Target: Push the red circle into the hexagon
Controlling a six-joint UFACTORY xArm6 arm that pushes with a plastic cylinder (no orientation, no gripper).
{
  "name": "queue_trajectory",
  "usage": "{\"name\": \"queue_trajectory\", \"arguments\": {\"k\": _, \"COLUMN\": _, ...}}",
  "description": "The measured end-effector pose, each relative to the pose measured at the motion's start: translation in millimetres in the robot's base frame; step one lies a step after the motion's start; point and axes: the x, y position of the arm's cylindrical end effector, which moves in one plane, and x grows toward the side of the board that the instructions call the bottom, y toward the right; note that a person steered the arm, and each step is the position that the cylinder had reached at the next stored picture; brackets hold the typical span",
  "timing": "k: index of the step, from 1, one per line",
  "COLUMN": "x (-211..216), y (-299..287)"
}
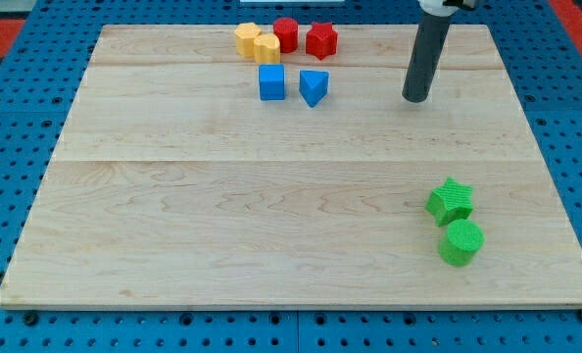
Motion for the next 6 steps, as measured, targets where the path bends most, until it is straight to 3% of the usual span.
{"name": "queue_trajectory", "arguments": {"k": 2, "x": -86, "y": -16}}
{"name": "queue_trajectory", "arguments": {"k": 3, "x": -140, "y": -79}}
{"name": "queue_trajectory", "arguments": {"k": 5, "x": -139, "y": -177}}
{"name": "queue_trajectory", "arguments": {"k": 6, "x": -138, "y": -192}}
